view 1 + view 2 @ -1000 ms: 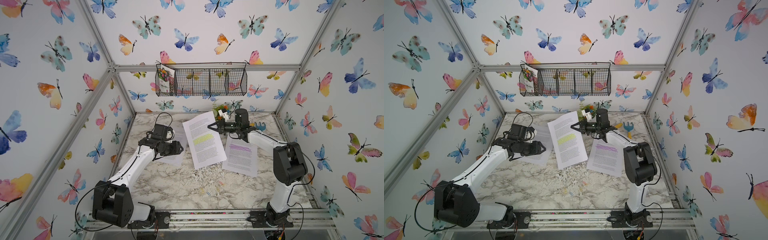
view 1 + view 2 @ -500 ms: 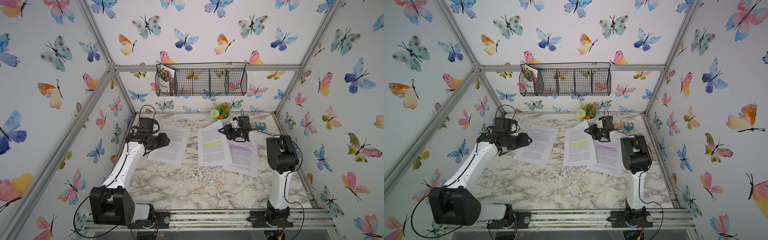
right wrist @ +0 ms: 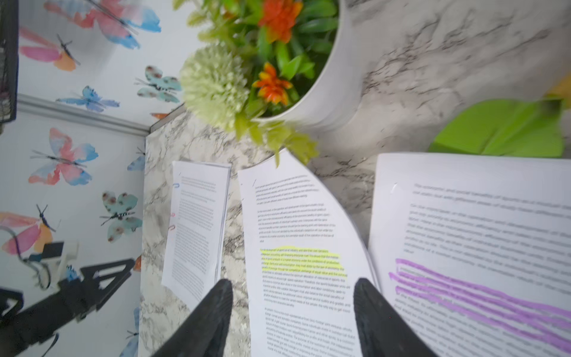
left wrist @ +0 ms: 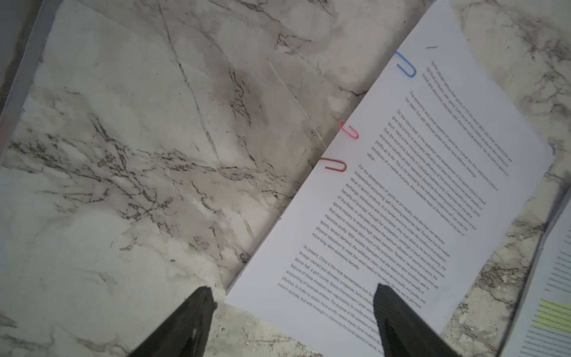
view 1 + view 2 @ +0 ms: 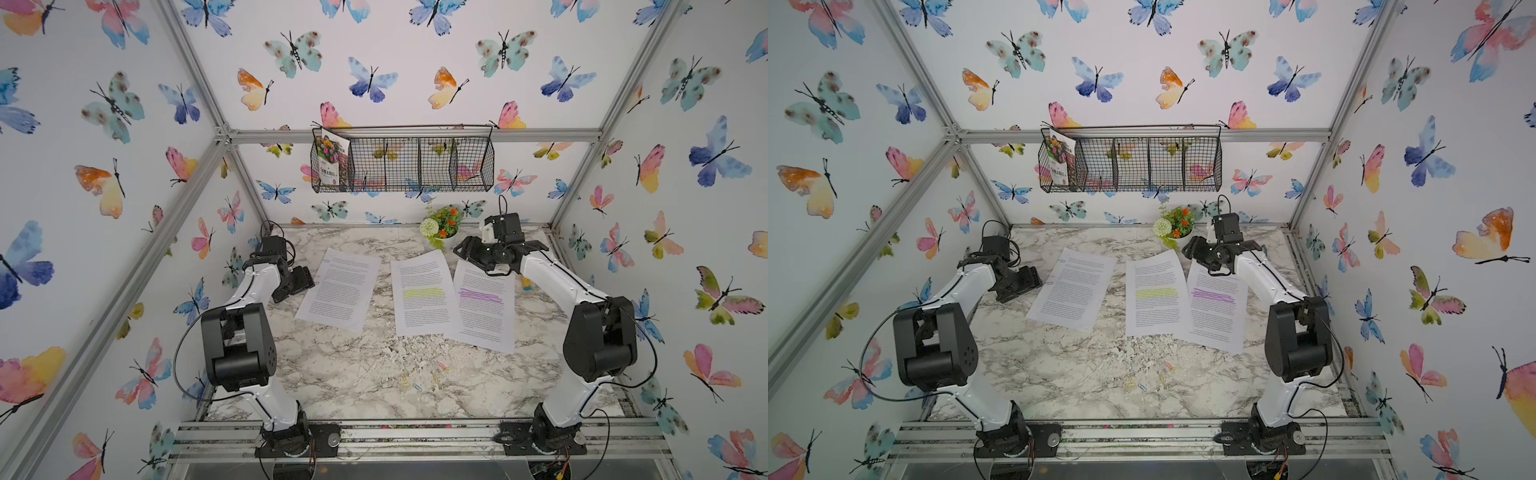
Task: Unclip the paperclips from the documents
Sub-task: Pick up the document from the center of the board.
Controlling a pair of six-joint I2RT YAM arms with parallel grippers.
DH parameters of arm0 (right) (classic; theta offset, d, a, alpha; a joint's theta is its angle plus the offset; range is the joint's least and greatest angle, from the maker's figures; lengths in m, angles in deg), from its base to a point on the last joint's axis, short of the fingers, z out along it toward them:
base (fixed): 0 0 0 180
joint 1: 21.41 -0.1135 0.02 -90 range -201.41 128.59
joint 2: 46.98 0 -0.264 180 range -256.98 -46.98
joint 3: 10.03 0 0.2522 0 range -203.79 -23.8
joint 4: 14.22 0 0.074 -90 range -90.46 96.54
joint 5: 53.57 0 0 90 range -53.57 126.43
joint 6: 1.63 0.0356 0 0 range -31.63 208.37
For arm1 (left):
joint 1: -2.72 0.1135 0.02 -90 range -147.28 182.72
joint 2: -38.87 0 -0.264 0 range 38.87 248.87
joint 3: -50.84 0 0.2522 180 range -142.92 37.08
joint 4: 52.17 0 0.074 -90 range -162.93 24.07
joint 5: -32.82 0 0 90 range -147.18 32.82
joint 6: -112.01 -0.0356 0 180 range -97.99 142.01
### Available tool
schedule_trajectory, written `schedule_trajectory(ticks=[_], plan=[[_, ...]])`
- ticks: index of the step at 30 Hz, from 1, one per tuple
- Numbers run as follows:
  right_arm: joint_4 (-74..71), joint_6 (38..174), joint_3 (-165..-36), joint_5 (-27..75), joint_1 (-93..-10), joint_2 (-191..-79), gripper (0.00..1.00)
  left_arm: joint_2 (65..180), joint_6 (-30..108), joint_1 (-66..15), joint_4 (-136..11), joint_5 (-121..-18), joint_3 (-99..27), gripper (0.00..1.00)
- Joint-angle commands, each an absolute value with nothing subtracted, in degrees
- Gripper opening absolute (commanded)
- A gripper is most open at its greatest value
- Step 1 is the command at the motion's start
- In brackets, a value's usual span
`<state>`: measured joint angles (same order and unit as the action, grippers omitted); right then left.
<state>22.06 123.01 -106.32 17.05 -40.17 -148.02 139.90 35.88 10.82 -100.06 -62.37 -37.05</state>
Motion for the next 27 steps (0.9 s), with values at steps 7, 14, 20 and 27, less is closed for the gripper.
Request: schedule_trajectory(ticks=[7,14,20,27], plan=[[20.61,122.88,-105.9,12.62,-58.86,-154.38,0.57,149.34,30.81,12.73,-92.84,-63.85,-42.23,0.83],[17.78,124.33,-112.67,10.53,-66.38,-166.52,0.22,152.87,30.57,14.9,-90.7,-76.68,-43.03,0.85],[12.31,127.86,-114.7,8.94,-68.44,-172.83,0.21,154.84,29.57,14.93,-90.97,-80.94,-40.63,0.85],[9.1,130.13,-117.1,8.24,-70.33,-177.58,0.21,156.69,28.97,14.94,-93.14,-82.15,-38.95,0.85]])
